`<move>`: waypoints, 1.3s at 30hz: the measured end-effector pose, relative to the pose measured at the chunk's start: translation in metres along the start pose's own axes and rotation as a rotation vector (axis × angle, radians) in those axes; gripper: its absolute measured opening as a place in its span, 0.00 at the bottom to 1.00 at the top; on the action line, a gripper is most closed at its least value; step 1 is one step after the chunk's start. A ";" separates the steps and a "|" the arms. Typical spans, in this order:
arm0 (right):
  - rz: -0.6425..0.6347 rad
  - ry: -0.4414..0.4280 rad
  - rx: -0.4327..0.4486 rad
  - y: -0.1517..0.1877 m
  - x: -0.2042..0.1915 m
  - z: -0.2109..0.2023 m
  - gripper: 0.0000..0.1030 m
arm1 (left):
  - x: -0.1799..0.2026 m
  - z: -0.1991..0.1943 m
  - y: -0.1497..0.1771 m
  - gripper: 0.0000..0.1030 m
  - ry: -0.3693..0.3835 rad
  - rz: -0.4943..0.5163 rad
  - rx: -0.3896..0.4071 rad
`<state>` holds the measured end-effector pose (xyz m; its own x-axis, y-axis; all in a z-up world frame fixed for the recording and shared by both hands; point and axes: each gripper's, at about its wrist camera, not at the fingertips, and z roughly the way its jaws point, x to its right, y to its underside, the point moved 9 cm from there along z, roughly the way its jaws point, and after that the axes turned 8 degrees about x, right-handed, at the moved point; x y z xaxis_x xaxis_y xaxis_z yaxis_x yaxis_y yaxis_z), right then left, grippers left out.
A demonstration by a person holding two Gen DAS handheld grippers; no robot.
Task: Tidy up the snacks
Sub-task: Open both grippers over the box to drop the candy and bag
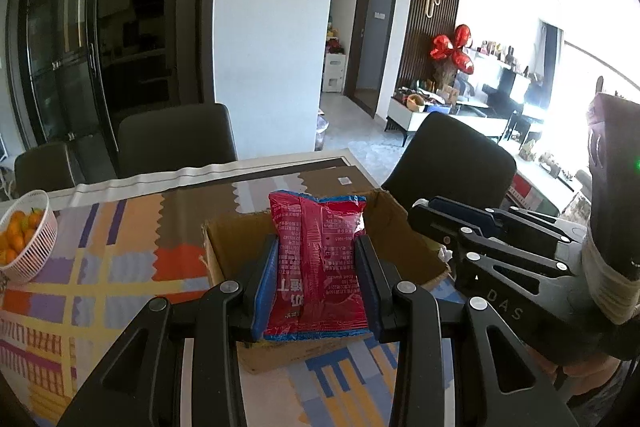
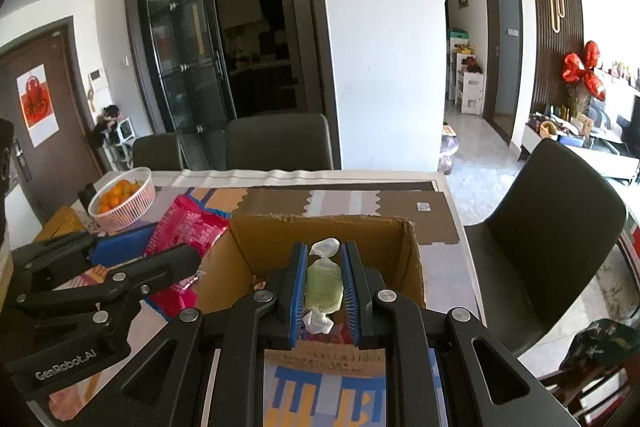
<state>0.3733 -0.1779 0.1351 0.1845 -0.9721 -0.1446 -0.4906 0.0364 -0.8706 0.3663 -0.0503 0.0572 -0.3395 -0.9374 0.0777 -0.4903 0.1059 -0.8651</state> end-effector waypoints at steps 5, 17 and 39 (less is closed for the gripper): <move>0.004 0.001 -0.051 -0.002 0.007 0.019 0.18 | -0.006 0.020 -0.001 0.36 -0.012 -0.007 -0.042; 0.021 0.043 -0.124 0.007 0.021 0.042 0.39 | -0.016 0.024 -0.003 0.45 -0.086 0.019 -0.046; -0.054 0.086 0.046 0.030 0.002 -0.084 0.73 | 0.000 -0.087 0.036 0.73 -0.140 0.022 0.097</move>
<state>0.2876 -0.1982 0.1484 0.1346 -0.9892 -0.0578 -0.4418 -0.0077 -0.8971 0.2790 -0.0182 0.0690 -0.2313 -0.9729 -0.0059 -0.4021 0.1011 -0.9100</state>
